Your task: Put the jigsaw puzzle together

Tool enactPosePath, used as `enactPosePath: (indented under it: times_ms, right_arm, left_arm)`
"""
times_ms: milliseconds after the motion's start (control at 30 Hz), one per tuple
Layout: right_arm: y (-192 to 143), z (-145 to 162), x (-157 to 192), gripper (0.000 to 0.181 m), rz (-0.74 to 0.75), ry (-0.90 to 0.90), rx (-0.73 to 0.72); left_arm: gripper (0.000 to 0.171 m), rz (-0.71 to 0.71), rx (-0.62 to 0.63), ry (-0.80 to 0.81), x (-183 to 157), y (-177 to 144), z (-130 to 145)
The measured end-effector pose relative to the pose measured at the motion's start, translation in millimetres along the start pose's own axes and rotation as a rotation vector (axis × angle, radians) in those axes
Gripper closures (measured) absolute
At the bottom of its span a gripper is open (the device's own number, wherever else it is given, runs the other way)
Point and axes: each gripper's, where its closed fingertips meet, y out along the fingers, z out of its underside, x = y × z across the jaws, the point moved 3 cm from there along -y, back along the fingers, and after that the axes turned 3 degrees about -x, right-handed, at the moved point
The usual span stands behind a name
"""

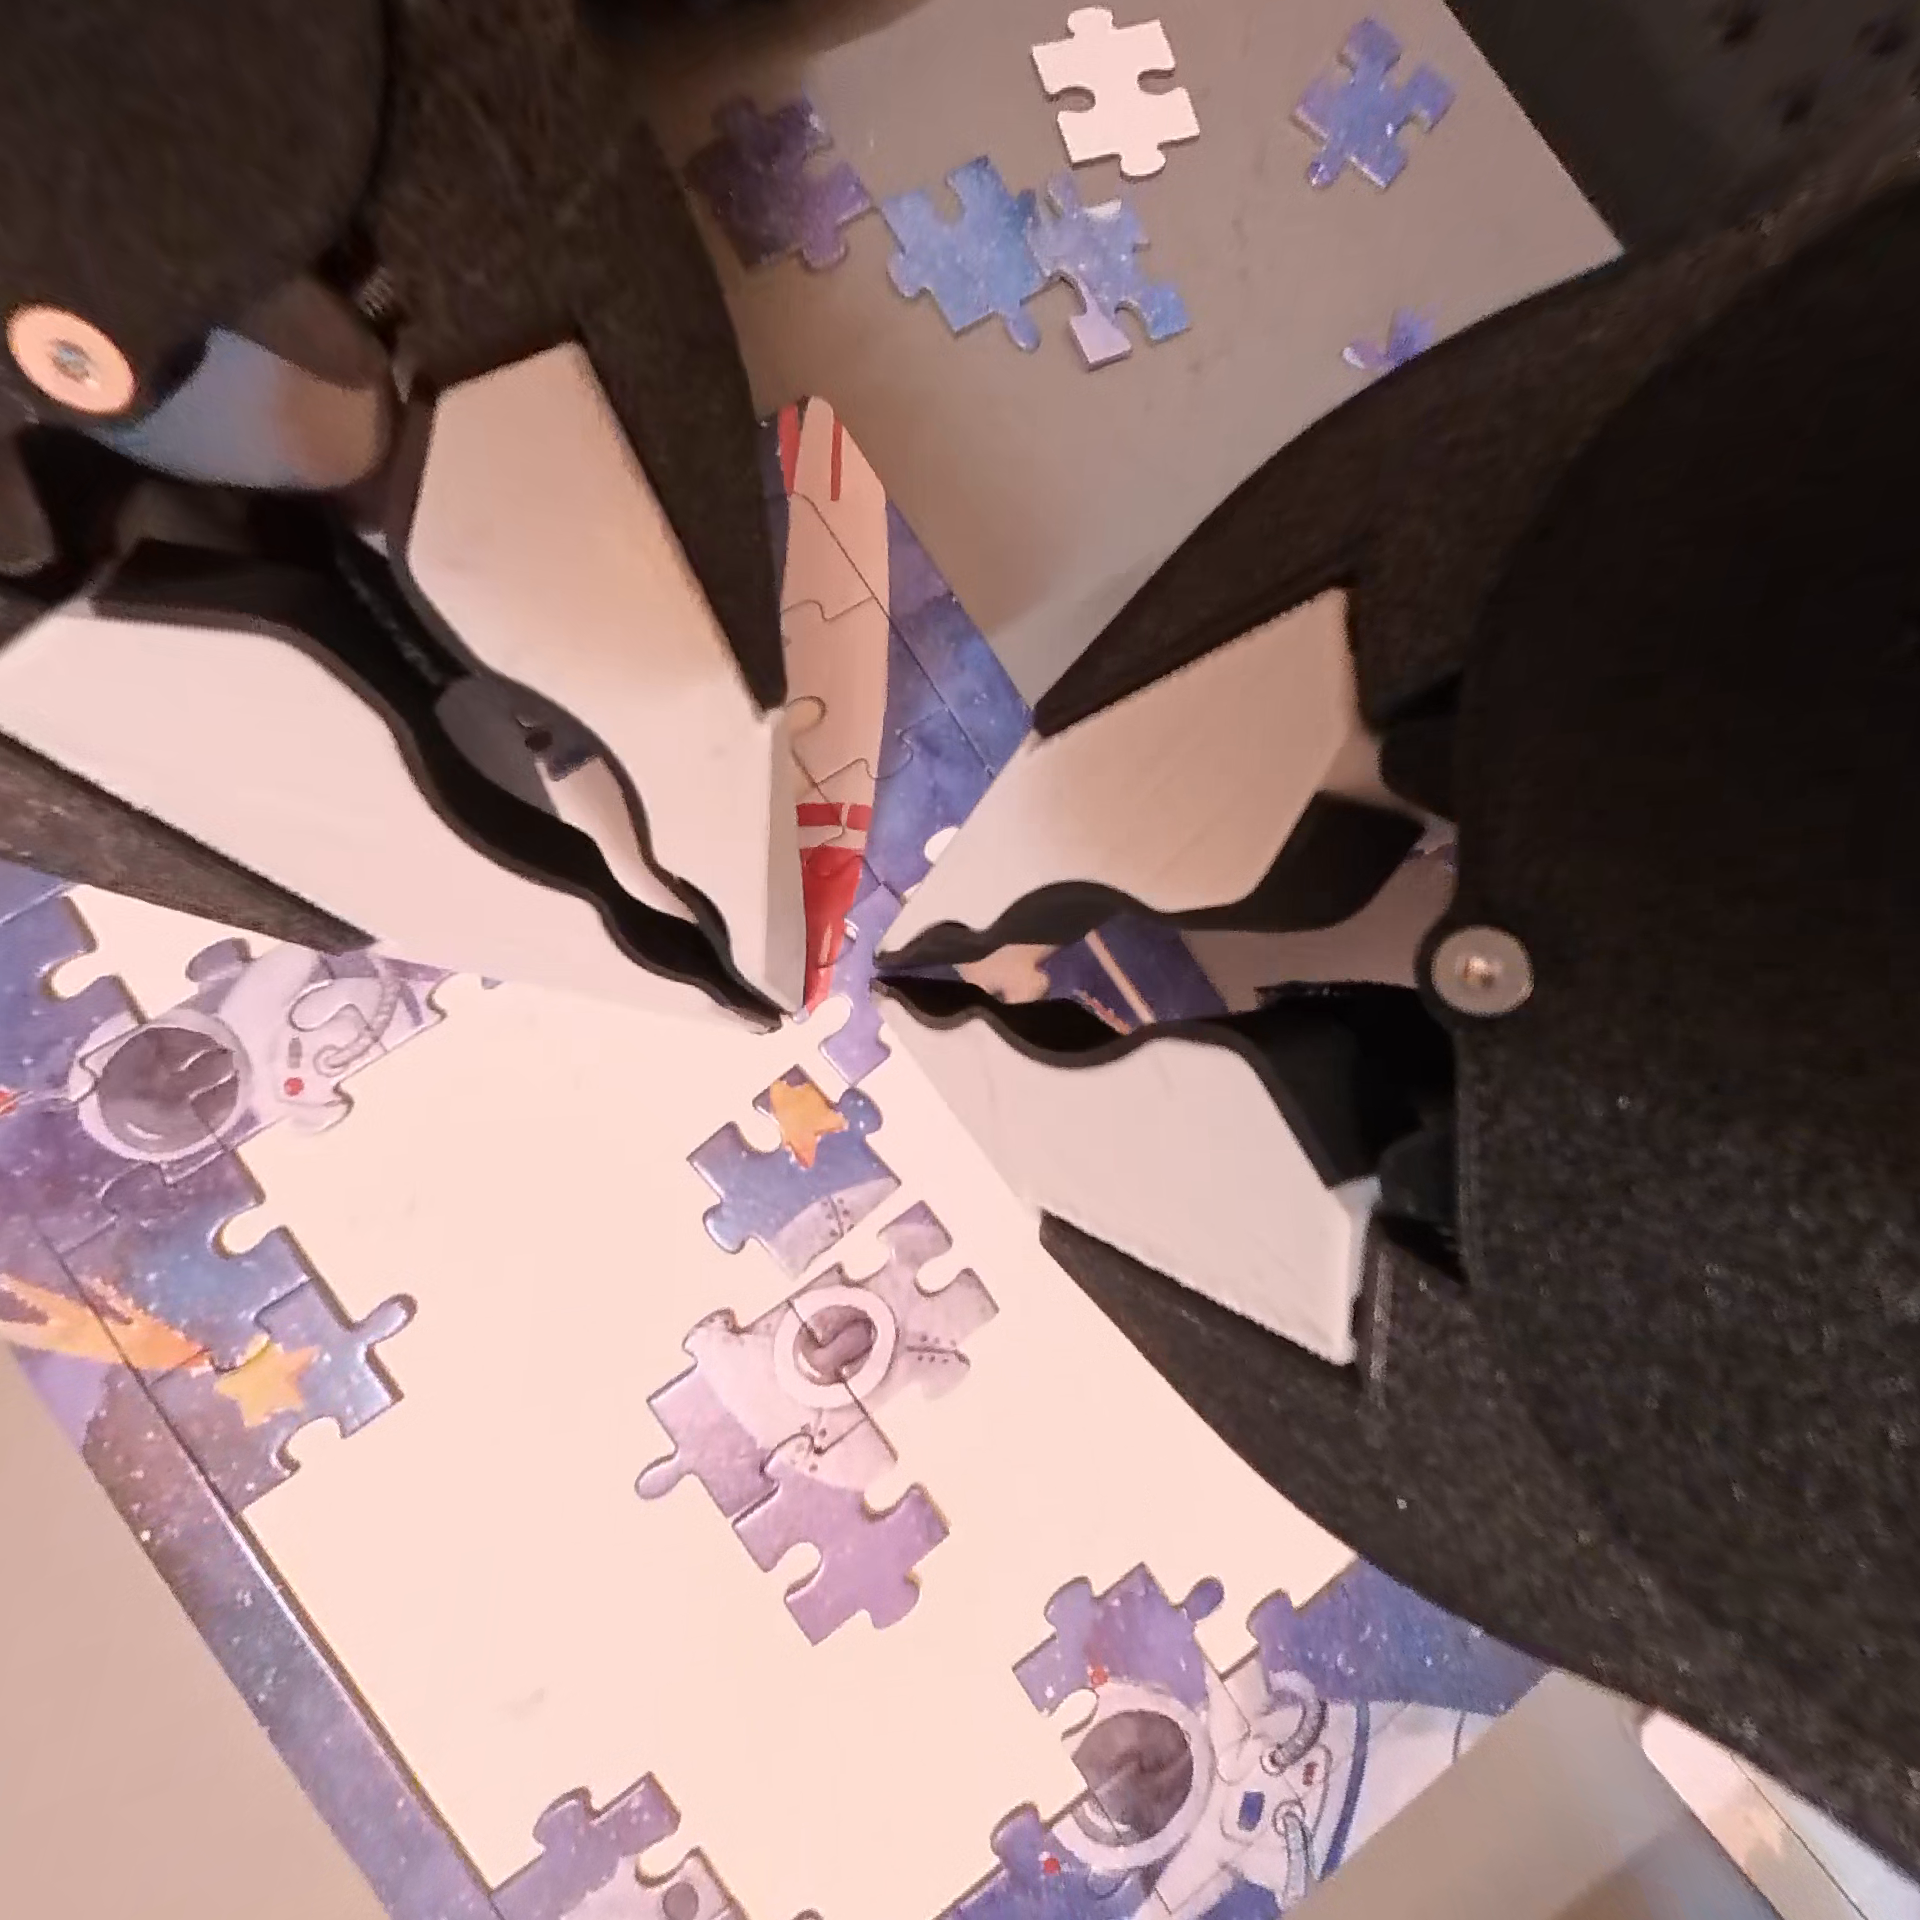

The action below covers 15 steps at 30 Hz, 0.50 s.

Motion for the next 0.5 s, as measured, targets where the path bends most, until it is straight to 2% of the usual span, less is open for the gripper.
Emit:
enactPosePath:
  times_ms: [500]
  right_arm:
    - [0.7, 1.6, -2.6, 0.181, -0.026, 0.037, -0.028]
  left_arm:
    - [0.171, -0.011, -0.014, -0.015, -0.2, 1.4, 2.2]
